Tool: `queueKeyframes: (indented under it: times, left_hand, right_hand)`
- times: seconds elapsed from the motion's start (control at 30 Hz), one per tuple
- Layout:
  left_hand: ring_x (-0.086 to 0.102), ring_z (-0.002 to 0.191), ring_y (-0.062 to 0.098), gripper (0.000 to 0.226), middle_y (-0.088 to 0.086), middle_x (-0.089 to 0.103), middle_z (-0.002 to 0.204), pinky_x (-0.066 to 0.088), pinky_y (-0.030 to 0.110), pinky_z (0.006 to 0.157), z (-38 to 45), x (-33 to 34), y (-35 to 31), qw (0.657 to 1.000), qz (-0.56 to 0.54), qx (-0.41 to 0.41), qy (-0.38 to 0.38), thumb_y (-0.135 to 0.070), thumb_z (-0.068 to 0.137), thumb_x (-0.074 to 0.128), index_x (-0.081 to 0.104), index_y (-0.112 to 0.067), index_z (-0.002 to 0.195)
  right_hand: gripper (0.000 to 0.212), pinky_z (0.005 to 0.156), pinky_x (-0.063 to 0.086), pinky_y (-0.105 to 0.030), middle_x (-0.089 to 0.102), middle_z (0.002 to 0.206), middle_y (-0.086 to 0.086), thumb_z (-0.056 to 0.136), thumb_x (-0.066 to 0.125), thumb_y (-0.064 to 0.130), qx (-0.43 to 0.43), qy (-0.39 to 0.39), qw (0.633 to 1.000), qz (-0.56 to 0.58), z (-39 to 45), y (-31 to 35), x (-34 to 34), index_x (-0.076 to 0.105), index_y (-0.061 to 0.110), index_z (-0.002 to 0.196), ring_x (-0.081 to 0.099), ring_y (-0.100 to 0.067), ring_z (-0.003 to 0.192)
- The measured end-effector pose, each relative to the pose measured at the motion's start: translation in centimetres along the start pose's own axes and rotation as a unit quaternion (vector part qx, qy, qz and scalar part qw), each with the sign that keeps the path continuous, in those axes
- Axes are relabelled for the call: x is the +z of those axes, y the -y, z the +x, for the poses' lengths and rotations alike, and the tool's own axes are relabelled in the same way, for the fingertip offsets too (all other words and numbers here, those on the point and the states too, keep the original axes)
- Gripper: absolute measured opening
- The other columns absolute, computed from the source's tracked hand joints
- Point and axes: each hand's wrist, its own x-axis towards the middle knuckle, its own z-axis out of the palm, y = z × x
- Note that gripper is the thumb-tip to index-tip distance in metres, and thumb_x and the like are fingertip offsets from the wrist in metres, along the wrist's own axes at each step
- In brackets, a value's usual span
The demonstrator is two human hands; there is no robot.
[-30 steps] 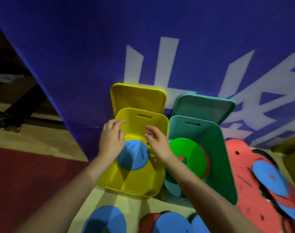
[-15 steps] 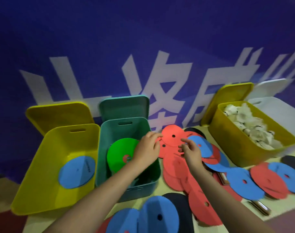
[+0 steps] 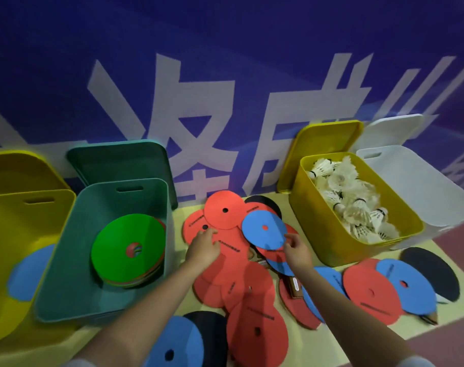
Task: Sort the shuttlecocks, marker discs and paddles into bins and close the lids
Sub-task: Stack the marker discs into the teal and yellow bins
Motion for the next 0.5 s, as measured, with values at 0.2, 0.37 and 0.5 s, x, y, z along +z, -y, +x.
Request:
queueKeyframes:
  times: [0.2,0.37,0.5]
  left_hand:
    - [0.053,0.117,0.032,0.042,0.013,0.054,0.129,0.043,0.032,0.093,3.1,2.4,1.4,0.993,0.046,-0.110,0.018,-0.024,0.091,0.050,0.050,-0.018,0.132]
    - [0.057,0.113,0.032,0.049,0.006,0.056,0.129,0.047,0.034,0.094,5.6,2.6,3.3,0.976,0.076,-0.204,0.025,-0.046,0.084,0.047,0.047,-0.033,0.132]
    - [0.053,0.116,0.031,0.064,0.006,0.053,0.132,0.048,0.038,0.094,5.9,3.0,3.7,0.971,0.092,-0.213,0.047,-0.054,0.079,0.052,0.041,-0.032,0.138]
  right_hand:
    - [0.045,0.088,0.047,-0.038,0.054,0.130,-0.012,0.091,0.056,0.023,-0.018,0.075,0.994,-0.074,5.3,-0.4,0.4,0.048,0.009,0.134,0.056,-0.030,0.113]
    - [0.047,0.099,0.044,-0.044,0.049,0.129,-0.011,0.088,0.057,0.030,-0.035,0.056,0.991,-0.113,8.8,-0.2,1.3,0.049,0.015,0.132,0.048,-0.031,0.121]
    - [0.072,0.101,0.039,-0.043,0.045,0.133,-0.010,0.080,0.063,0.054,0.009,0.107,0.972,-0.211,10.4,-0.4,1.9,0.041,0.018,0.138,0.039,-0.032,0.126]
